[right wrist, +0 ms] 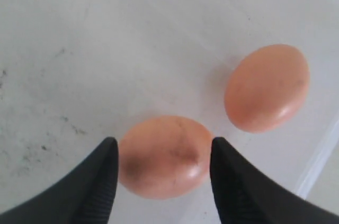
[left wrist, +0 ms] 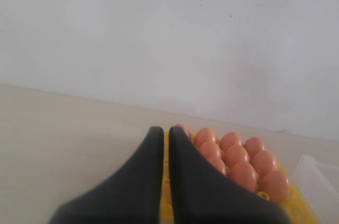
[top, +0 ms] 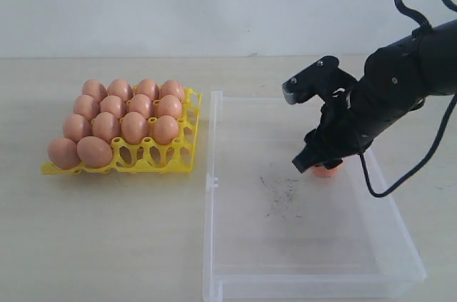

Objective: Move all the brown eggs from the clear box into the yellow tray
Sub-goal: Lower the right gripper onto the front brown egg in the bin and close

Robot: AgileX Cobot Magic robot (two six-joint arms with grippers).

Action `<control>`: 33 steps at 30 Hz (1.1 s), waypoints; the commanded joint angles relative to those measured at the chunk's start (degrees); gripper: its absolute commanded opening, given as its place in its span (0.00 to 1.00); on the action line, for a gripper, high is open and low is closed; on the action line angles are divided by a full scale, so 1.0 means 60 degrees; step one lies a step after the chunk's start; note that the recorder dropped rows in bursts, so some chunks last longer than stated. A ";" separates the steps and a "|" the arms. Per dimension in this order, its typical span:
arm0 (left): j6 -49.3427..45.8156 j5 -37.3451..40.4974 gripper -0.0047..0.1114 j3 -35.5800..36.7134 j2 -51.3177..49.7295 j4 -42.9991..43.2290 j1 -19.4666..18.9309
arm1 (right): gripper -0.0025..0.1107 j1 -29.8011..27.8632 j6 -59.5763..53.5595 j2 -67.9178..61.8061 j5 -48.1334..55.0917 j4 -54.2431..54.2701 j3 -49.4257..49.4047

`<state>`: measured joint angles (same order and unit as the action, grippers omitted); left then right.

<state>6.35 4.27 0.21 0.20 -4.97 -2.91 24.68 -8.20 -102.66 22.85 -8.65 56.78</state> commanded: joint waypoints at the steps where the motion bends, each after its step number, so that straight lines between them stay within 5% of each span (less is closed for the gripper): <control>1: 0.0011 -0.0054 0.07 -0.0036 -0.0034 -0.0004 0.0037 | 0.44 -0.0026 0.1680 0.0031 0.0261 0.0428 0.0369; 5: 0.0011 -0.0054 0.07 -0.0036 -0.0034 -0.0004 0.0037 | 0.44 -0.0026 0.1844 0.0031 0.0219 0.0390 0.0388; 13: 0.0011 -0.0054 0.07 -0.0036 -0.0034 -0.0004 0.0037 | 0.44 -0.0026 -0.2437 0.0031 -0.0017 0.0362 0.0388; 27: 0.0011 -0.0054 0.07 -0.0036 -0.0034 -0.0004 0.0037 | 0.44 -0.0026 -0.0971 0.0031 0.1977 0.0400 0.0567; 33: 0.0011 -0.0054 0.07 -0.0036 -0.0034 -0.0004 0.0037 | 0.44 -0.0026 -0.3564 0.0031 0.3592 0.0361 0.0567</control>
<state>6.35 4.27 0.21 0.20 -4.97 -2.91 24.68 -22.39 -102.66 40.64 -6.36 59.86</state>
